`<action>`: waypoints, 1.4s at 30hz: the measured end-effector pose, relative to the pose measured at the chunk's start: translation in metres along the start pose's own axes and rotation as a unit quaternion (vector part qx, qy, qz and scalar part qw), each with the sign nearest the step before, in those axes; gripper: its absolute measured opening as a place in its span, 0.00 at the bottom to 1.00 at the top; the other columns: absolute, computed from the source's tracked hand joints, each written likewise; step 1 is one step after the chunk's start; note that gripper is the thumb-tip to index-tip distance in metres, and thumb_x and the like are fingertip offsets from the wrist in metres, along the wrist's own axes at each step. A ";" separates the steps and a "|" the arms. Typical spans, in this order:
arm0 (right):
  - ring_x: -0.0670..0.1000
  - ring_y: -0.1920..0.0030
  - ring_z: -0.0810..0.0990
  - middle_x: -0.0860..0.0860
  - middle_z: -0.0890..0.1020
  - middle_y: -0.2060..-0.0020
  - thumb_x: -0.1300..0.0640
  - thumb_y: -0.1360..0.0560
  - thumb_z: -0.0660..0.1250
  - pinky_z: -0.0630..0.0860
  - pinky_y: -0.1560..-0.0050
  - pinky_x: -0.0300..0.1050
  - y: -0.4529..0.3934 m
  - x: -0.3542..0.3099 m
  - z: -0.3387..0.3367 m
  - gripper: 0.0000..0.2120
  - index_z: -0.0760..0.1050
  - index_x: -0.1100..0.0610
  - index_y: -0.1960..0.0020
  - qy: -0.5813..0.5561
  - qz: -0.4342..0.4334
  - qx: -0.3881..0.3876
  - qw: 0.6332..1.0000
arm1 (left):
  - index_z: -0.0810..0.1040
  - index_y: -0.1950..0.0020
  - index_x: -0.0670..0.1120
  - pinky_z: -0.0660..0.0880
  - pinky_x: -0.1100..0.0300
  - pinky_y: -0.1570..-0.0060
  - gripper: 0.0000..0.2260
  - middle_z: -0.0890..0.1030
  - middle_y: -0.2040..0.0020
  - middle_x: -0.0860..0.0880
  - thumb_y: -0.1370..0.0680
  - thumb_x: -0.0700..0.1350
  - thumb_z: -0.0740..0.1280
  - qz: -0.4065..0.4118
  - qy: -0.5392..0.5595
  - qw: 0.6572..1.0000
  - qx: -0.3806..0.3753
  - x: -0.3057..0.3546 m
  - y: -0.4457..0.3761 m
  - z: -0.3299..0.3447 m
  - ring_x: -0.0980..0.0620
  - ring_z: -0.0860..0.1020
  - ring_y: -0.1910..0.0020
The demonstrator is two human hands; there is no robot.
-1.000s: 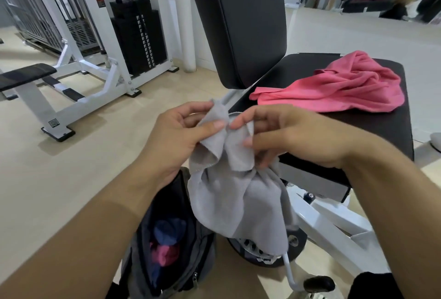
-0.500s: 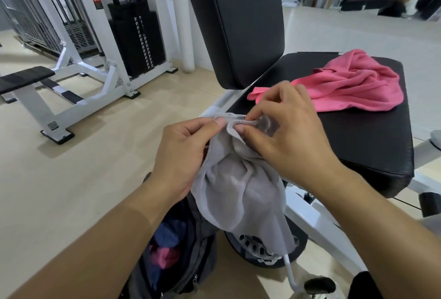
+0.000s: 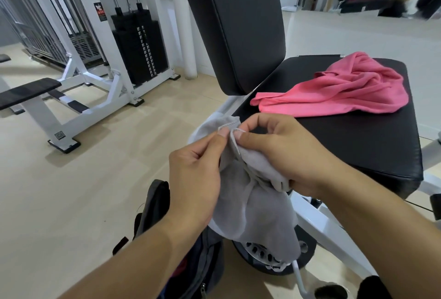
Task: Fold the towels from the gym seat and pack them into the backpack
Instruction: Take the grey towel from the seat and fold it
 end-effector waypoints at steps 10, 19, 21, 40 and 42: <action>0.39 0.77 0.75 0.42 0.79 0.77 0.55 0.22 0.71 0.67 0.72 0.30 0.004 -0.008 0.005 0.07 0.79 0.56 0.58 0.067 -0.032 0.064 0.995 | 0.88 0.52 0.43 0.78 0.60 0.51 0.14 0.86 0.63 0.48 0.24 0.53 0.70 0.017 -0.003 1.000 0.007 0.006 0.011 0.006 0.59 0.83 0.60; 0.37 0.74 0.75 0.42 0.78 0.76 0.55 0.23 0.70 0.69 0.72 0.30 0.008 -0.008 0.008 0.08 0.78 0.55 0.60 0.052 0.008 0.058 0.997 | 0.87 0.46 0.44 0.76 0.70 0.56 0.15 0.82 0.53 0.48 0.25 0.51 0.69 0.041 -0.012 0.999 0.000 0.008 0.015 0.007 0.66 0.79 0.65; 0.39 0.74 0.74 0.43 0.77 0.76 0.56 0.22 0.69 0.69 0.73 0.31 0.009 -0.008 0.008 0.09 0.76 0.55 0.61 0.045 0.021 0.058 0.997 | 0.88 0.47 0.43 0.75 0.70 0.58 0.15 0.85 0.57 0.47 0.25 0.52 0.69 0.050 -0.024 0.998 -0.002 0.009 0.017 0.007 0.65 0.79 0.66; 0.47 0.69 0.72 0.48 0.76 0.70 0.36 0.31 0.74 0.68 0.67 0.45 0.050 -0.051 0.021 0.19 0.73 0.50 0.63 0.422 -0.167 -0.095 0.886 | 0.83 0.65 0.51 0.76 0.57 0.57 0.17 0.81 0.64 0.50 0.18 0.43 0.65 0.036 0.052 0.991 0.118 0.025 -0.005 -0.035 0.49 0.77 0.59; 0.46 0.68 0.69 0.46 0.72 0.72 0.34 0.31 0.71 0.64 0.67 0.45 0.061 -0.056 0.034 0.20 0.68 0.47 0.62 0.459 -0.200 -0.091 0.861 | 0.82 0.66 0.52 0.75 0.56 0.57 0.17 0.80 0.65 0.50 0.17 0.44 0.65 0.020 0.059 0.988 0.139 0.026 -0.008 -0.047 0.50 0.77 0.60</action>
Point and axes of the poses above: each hand's wrist, its own y-axis away from the middle knuckle, its own z-axis out of the palm, x = y × z, the point moved 5 cm from there along -y, towards the middle knuckle
